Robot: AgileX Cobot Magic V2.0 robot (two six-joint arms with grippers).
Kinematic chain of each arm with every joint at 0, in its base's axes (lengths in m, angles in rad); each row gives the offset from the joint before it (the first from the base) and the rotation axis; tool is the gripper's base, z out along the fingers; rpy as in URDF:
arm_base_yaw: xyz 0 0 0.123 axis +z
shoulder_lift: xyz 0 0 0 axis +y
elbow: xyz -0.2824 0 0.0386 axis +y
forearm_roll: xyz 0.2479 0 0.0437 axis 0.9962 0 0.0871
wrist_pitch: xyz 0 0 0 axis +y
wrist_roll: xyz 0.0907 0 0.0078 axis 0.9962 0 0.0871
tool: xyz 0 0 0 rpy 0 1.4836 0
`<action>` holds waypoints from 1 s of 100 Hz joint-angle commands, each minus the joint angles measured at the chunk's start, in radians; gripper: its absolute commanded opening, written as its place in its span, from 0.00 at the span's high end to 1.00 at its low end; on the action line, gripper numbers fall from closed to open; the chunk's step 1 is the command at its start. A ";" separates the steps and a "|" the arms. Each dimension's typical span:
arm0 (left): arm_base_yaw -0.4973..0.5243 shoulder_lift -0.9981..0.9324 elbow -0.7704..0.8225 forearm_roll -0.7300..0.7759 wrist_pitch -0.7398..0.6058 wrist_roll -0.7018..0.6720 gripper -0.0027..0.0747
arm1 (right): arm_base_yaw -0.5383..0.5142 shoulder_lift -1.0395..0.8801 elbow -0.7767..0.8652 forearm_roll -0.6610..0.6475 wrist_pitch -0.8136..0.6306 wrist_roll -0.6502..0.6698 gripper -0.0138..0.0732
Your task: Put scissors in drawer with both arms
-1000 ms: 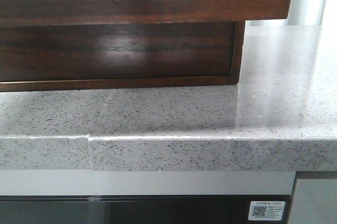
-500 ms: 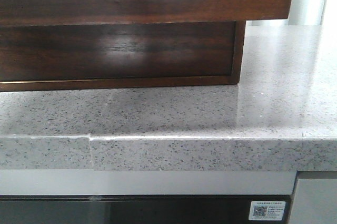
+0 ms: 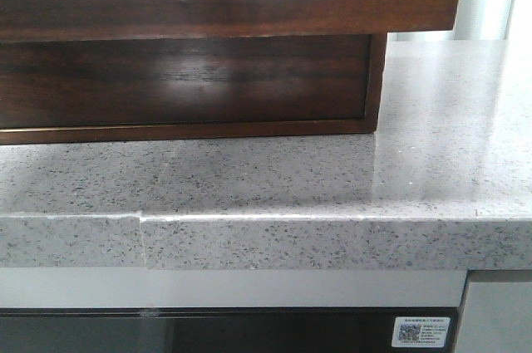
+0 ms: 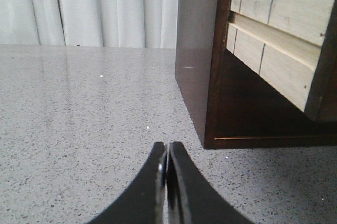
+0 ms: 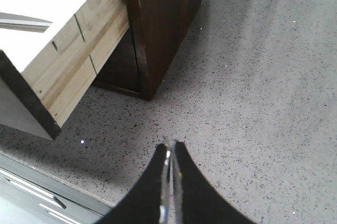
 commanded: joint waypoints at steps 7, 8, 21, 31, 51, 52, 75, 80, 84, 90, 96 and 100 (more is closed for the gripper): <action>-0.010 -0.032 0.038 0.105 -0.066 -0.138 0.99 | -0.006 0.000 -0.025 0.010 -0.067 0.001 0.92; -0.010 -0.032 0.038 0.105 -0.066 -0.138 0.99 | -0.006 0.000 -0.025 0.010 -0.067 0.001 0.92; -0.010 -0.032 0.038 0.105 -0.068 -0.138 0.99 | -0.006 0.000 -0.025 0.010 -0.067 0.001 0.92; -0.010 -0.032 0.038 0.105 -0.068 -0.138 0.99 | -0.006 0.000 -0.025 0.010 -0.067 0.001 0.92; -0.010 -0.032 0.038 0.105 -0.068 -0.138 0.99 | -0.006 0.000 -0.025 0.010 -0.067 0.001 0.92; -0.010 -0.032 0.038 0.105 -0.068 -0.138 0.99 | -0.006 0.000 -0.025 0.010 -0.067 0.001 0.92; -0.010 -0.032 0.038 0.105 -0.068 -0.138 0.99 | -0.008 -0.049 -0.008 -0.017 -0.098 -0.001 0.92; -0.010 -0.032 0.038 0.105 -0.068 -0.138 0.99 | -0.030 -0.099 0.026 -0.036 -0.173 -0.001 0.92; -0.010 -0.032 0.038 0.105 -0.068 -0.138 0.99 | -0.057 -0.149 0.074 -0.038 -0.227 -0.001 0.92; -0.010 -0.032 0.038 0.105 -0.068 -0.138 0.99 | -0.099 -0.236 0.164 -0.043 -0.322 -0.001 0.92; -0.010 -0.032 0.038 0.105 -0.068 -0.138 0.99 | -0.136 -0.313 0.254 -0.043 -0.399 -0.001 0.92; -0.010 -0.032 0.038 0.105 -0.068 -0.138 0.99 | -0.153 -0.368 0.320 -0.043 -0.450 -0.001 0.92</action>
